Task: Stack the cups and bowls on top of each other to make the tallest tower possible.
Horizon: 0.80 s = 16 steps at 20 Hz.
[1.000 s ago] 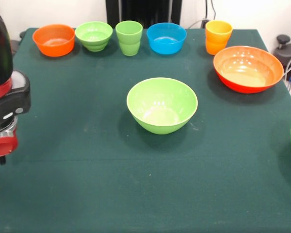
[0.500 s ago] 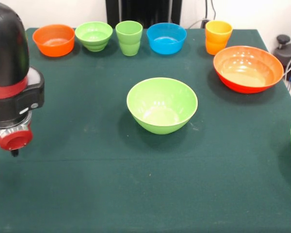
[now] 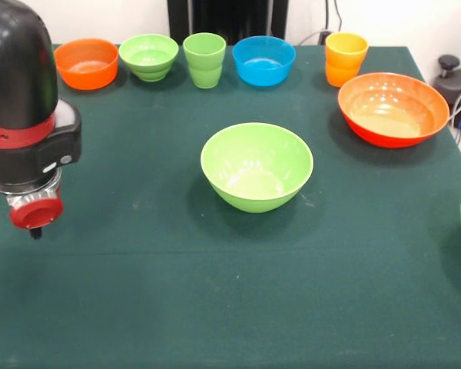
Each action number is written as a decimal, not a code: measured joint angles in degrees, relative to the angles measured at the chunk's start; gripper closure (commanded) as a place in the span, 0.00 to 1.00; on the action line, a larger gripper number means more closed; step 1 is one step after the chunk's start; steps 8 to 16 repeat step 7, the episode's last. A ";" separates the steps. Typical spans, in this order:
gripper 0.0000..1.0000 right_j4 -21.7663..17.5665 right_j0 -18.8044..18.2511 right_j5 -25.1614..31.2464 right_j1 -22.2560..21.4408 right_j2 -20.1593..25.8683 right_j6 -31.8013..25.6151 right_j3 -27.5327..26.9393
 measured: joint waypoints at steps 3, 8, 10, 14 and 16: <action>1.00 0.00 0.08 -1.34 -1.02 -0.54 0.00 1.97; 1.00 -0.01 0.05 -2.52 -2.69 -0.63 0.00 4.51; 1.00 -0.01 0.05 -2.52 -2.69 -0.63 0.00 4.51; 1.00 -0.01 0.05 -2.52 -2.69 -0.63 0.00 4.51; 1.00 -0.01 0.05 -2.52 -2.69 -0.63 0.00 4.51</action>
